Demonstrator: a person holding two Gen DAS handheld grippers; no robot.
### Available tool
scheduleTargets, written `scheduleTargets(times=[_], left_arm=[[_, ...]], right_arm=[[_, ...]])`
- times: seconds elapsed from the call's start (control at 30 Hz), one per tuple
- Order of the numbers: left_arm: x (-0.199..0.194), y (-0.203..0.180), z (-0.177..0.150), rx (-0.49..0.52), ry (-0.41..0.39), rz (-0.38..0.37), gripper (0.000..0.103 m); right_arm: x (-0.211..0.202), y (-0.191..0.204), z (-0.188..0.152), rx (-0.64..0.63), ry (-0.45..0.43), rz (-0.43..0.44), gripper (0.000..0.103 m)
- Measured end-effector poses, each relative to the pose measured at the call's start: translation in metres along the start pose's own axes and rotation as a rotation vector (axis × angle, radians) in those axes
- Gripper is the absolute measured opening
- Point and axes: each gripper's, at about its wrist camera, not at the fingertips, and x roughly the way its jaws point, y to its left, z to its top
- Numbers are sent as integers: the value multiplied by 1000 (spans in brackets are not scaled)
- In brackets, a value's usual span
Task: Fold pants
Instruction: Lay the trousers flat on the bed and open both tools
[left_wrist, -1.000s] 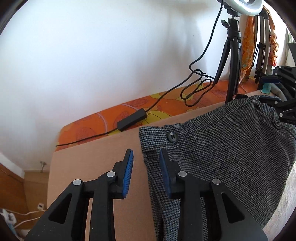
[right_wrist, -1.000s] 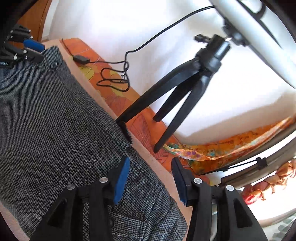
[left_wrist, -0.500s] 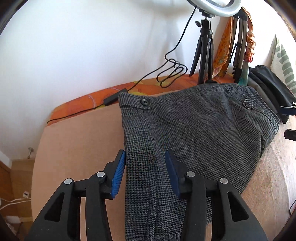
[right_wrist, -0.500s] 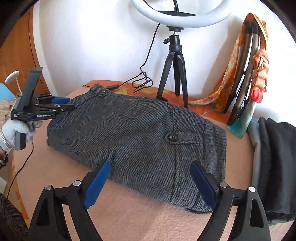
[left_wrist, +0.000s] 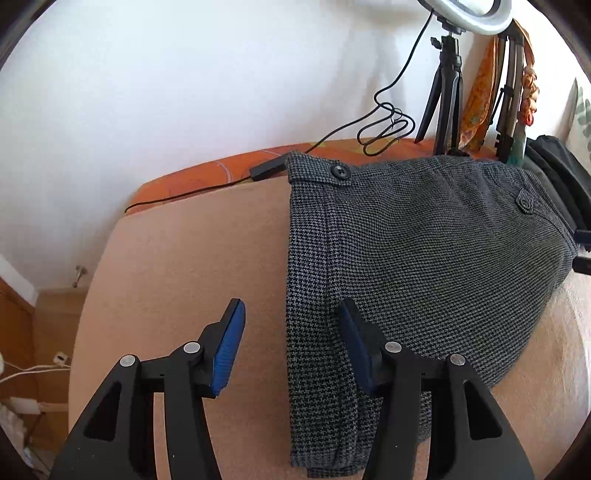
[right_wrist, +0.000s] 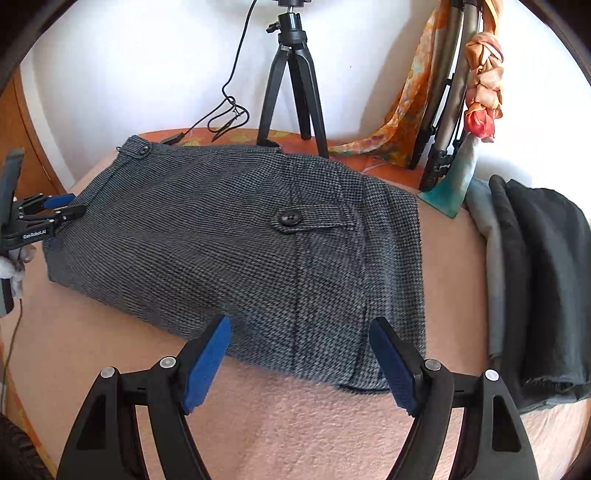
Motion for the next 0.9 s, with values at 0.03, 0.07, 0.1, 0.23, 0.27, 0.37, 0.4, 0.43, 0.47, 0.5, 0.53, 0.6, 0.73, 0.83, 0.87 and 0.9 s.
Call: scheduleTargets(times=[0.03, 0.07, 0.1, 0.23, 0.27, 0.37, 0.4, 0.43, 0.47, 0.5, 0.53, 0.6, 0.73, 0.83, 0.87, 0.9], left_arm=[[-10, 0, -2, -14, -13, 0, 53], [-19, 0, -5, -28, -25, -2, 53], [-28, 0, -8, -42, -35, -12, 53], [-57, -1, -29, -120, -60, -59, 53], [-60, -3, -33, -147, -63, -80, 53], [-65, -11, -41, -170, -45, -126, 53], [-68, -15, -42, -158, -48, -128, 53], [-68, -19, -42, -150, -53, -122, 53], [-69, -18, -44, -156, -54, -119, 53], [-68, -15, -44, -176, -53, -122, 53], [-65, -11, -44, -197, -51, -130, 53], [-62, -2, -45, -227, -47, -128, 53], [-66, 6, -49, -236, -65, -165, 49], [-65, -7, -49, -160, -54, -168, 49], [-64, -14, -50, -128, -48, -163, 49], [-64, -20, -50, -98, -45, -162, 49]], right_arm=[[-2, 4, -5, 16, -2, 41, 81], [-2, 9, -9, 26, -2, 75, 82], [1, 13, -13, 36, 3, 104, 83], [26, 20, -21, 113, 37, 185, 85], [32, 19, -23, 142, 41, 200, 85], [38, 18, -18, 215, -2, 227, 92], [38, 18, -16, 230, -15, 235, 92], [40, 18, -14, 243, -22, 247, 92], [41, 20, -13, 252, -32, 249, 94], [42, 22, -12, 252, -44, 246, 95], [44, 25, -11, 243, -49, 240, 97], [46, 33, -7, 214, -51, 214, 99], [48, 44, -4, 163, -36, 225, 98], [53, 49, 2, 148, -32, 215, 98], [55, 50, 4, 151, -30, 212, 93], [55, 50, 7, 158, -23, 223, 87]])
